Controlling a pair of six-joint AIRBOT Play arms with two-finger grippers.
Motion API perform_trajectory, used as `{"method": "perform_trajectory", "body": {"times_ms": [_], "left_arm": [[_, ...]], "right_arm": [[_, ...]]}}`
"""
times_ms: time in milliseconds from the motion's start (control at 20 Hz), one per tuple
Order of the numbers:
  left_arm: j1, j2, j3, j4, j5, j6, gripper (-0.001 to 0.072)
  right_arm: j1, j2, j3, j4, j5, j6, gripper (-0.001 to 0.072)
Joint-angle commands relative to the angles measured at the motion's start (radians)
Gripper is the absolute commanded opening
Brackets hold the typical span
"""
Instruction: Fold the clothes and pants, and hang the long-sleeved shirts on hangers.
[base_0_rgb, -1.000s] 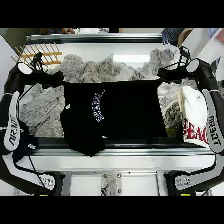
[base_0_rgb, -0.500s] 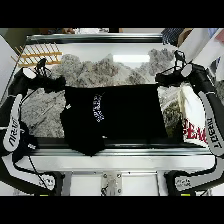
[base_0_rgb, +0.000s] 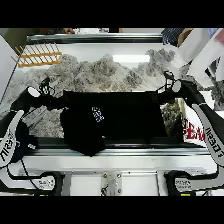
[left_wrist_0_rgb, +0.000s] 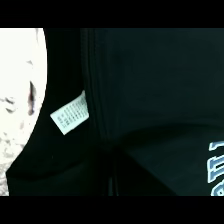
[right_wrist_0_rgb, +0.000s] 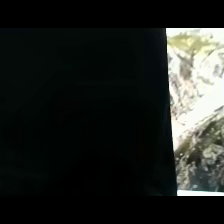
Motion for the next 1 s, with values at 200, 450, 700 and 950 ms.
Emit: {"method": "perform_trajectory", "body": {"times_ms": [200, 450, 700, 950], "left_arm": [[0.025, 0.109, -0.019, -0.002, 0.002, -0.006, 0.0526], [0.058, 0.321, -0.077, 0.008, -0.142, -0.027, 0.0526], [-0.042, 0.496, -0.347, 0.005, -0.117, -0.030, 0.0526], [-0.167, 0.573, -0.489, 0.005, -0.045, -0.064, 0.0526]], "right_arm": [[0.000, 0.071, -0.024, 0.036, 0.042, 0.005, 0.0551], [-0.112, 0.309, -0.108, -0.055, 0.235, -0.002, 0.0550], [-0.309, 0.596, -0.564, -0.042, 0.257, 0.243, 0.0550], [-0.364, 0.693, -0.861, 0.222, 0.015, 0.313, 0.0533]]}}
